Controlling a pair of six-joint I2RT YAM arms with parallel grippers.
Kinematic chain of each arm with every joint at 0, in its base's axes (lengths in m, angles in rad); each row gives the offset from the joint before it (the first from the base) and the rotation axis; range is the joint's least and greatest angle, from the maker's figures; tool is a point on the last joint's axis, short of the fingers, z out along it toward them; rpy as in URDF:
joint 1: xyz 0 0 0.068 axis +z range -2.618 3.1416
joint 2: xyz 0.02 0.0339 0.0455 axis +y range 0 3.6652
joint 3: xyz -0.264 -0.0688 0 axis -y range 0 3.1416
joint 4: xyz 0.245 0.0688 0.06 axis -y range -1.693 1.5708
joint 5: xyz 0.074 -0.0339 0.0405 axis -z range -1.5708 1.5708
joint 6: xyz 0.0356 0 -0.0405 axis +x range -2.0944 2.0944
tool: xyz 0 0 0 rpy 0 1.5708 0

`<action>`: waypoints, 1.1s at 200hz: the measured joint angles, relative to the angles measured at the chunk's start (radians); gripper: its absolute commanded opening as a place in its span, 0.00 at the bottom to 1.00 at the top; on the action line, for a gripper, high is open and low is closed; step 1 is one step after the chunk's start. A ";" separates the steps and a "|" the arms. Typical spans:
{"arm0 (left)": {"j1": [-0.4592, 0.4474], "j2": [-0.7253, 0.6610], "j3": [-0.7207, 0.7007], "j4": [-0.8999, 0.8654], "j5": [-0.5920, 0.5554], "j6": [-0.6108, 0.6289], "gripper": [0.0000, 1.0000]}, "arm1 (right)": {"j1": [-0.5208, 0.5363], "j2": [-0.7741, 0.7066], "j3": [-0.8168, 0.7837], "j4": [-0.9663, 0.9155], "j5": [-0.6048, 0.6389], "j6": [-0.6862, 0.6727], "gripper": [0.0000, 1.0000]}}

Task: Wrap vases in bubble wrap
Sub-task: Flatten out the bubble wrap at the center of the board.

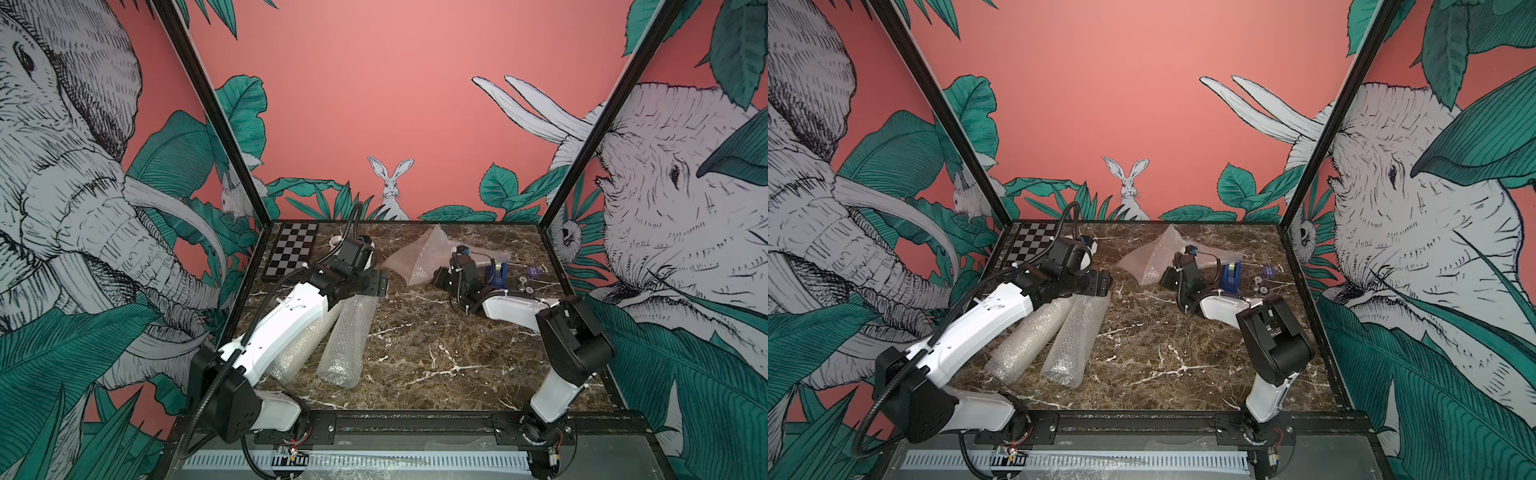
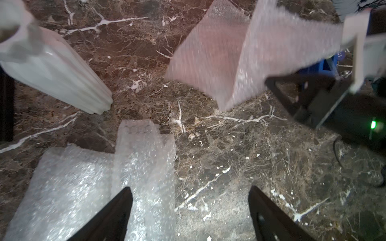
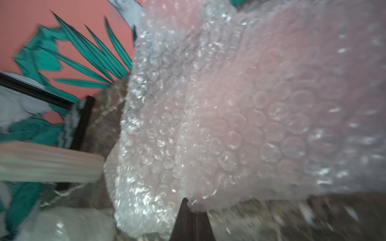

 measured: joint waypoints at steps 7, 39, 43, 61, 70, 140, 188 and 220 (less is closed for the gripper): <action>-0.002 0.030 0.015 0.007 0.003 -0.009 0.84 | 0.015 -0.029 -0.068 0.002 0.016 0.011 0.00; -0.024 0.185 0.111 0.026 0.031 -0.055 0.79 | 0.106 -0.169 -0.293 0.038 0.086 0.079 0.09; -0.030 0.205 0.125 0.032 0.035 -0.058 0.78 | 0.120 -0.180 -0.313 0.048 0.093 0.086 0.15; -0.066 0.298 0.181 0.047 0.042 -0.083 0.73 | 0.161 -0.207 -0.363 0.076 0.103 0.113 0.35; -0.082 0.341 0.203 0.053 0.045 -0.092 0.70 | 0.172 -0.220 -0.374 0.073 0.097 0.116 0.41; -0.132 0.468 0.204 0.079 0.005 -0.151 0.66 | 0.150 -0.490 -0.091 -0.426 0.135 -0.072 0.70; -0.131 0.467 0.119 0.142 0.024 -0.189 0.66 | 0.063 -0.211 0.199 -0.535 0.072 -0.167 0.70; -0.131 0.467 0.068 0.183 0.044 -0.210 0.66 | 0.061 0.014 0.388 -0.568 0.039 -0.177 0.69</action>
